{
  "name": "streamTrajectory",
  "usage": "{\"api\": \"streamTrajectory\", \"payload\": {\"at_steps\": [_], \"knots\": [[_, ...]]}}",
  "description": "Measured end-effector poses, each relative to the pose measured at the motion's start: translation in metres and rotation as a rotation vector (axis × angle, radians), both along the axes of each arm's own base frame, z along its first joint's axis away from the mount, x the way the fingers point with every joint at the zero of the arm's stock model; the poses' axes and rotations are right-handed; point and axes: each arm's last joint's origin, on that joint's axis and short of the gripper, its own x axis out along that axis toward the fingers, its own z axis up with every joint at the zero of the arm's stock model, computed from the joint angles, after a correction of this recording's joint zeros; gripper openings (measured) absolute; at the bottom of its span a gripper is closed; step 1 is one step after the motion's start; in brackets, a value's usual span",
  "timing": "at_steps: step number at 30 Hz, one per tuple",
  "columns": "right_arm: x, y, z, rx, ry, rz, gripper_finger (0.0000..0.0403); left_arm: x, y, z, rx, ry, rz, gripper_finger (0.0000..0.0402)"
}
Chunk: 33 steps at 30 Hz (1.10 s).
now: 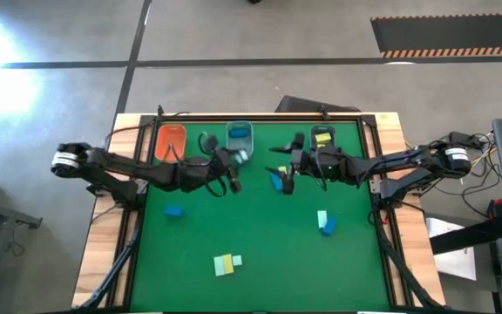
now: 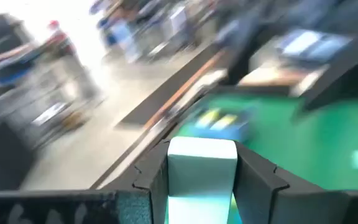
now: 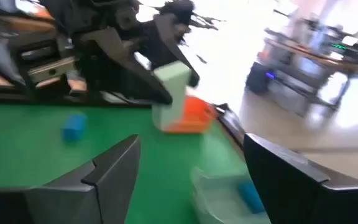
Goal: Sort & place blocks by color
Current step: Put the blue block into the orange bin
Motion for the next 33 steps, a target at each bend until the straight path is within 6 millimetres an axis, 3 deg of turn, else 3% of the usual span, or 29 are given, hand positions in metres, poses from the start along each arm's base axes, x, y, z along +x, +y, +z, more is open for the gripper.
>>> {"api": "streamTrajectory", "payload": {"at_steps": [12, 19, 27, 33], "knots": [[-0.021, 0.0, 0.015, 0.005, 0.052, -0.071, 0.0241, -0.084, 0.085, 0.012, -0.326, 0.185, 0.604, 0.0118], [-0.02, 0.0, 0.009, 0.009, 0.089, -0.072, 0.0233, -0.107, 0.126, 0.006, -0.551, 0.354, 0.717, 0.0118], [-0.019, 0.0, 0.005, 0.008, 0.122, -0.071, 0.0232, -0.131, 0.165, -0.021, -0.804, 0.52, 0.856, 0.0118], [-0.019, 0.0, 0.002, 0.009, 0.15, -0.071, 0.0233, -0.138, 0.18, -0.052, -0.96, 0.593, 0.95, 0.0118]]}}
